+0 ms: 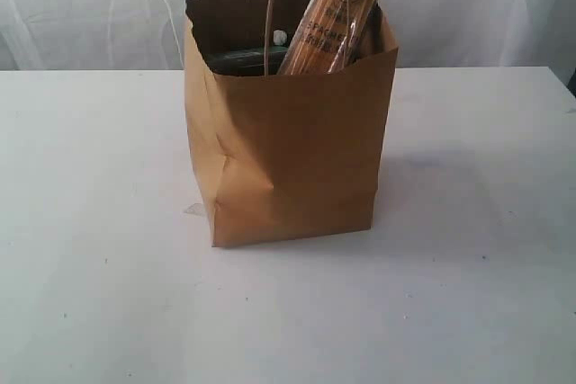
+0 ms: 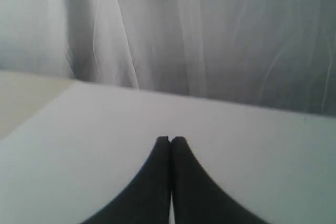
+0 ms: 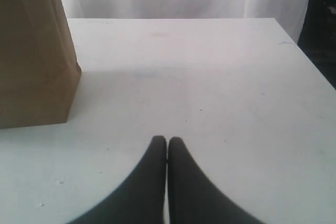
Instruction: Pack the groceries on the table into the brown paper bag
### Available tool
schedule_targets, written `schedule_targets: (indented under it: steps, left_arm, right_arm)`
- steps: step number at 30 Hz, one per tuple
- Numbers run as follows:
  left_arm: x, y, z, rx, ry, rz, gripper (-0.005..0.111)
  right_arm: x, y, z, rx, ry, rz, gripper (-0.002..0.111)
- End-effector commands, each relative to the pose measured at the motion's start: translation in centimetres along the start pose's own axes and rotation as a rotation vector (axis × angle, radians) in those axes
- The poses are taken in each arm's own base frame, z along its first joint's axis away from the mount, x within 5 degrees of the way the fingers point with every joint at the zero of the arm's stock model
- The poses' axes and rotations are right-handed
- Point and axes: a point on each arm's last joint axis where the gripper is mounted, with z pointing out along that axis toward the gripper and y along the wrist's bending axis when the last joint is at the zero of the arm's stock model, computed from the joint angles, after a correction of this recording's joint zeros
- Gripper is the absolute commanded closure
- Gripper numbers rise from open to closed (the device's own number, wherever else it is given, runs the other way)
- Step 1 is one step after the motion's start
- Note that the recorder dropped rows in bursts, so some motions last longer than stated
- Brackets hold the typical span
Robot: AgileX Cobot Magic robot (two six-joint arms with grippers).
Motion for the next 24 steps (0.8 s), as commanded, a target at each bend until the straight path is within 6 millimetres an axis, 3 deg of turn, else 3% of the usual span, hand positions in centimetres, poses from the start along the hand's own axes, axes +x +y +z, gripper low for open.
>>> schedule_targets:
  steps: [1,4,10,14,17,24]
  left_arm:
    - [-2.1,1.4,-4.9,0.062,-0.175,-0.053,0.107]
    - [-1.6,0.7,-7.6,0.254,-0.243,-0.063,0.107]
    - [0.0,-1.6,-8.4,0.511,-0.265,0.013,0.107]
    - [0.1,-1.0,-8.1,0.427,-0.278,0.140,0.107]
    - [0.5,1.1,-7.3,0.187,-0.208,0.041,0.107]
    - [2.4,1.4,-6.9,0.147,-0.148,-0.008,0.107]
  right_arm:
    - [0.0,0.0,0.0,-0.002,-0.009,-0.006,0.108]
    - [0.0,0.0,0.0,-0.002,-0.009,-0.006,0.108]
    - [0.0,0.0,0.0,-0.002,-0.009,-0.006,0.108]
    - [0.0,0.0,0.0,-0.002,-0.009,-0.006,0.108]
    - [0.0,0.0,0.0,-0.002,-0.009,-0.006,0.108]
    - [0.0,0.0,0.0,-0.002,-0.009,-0.006,0.108]
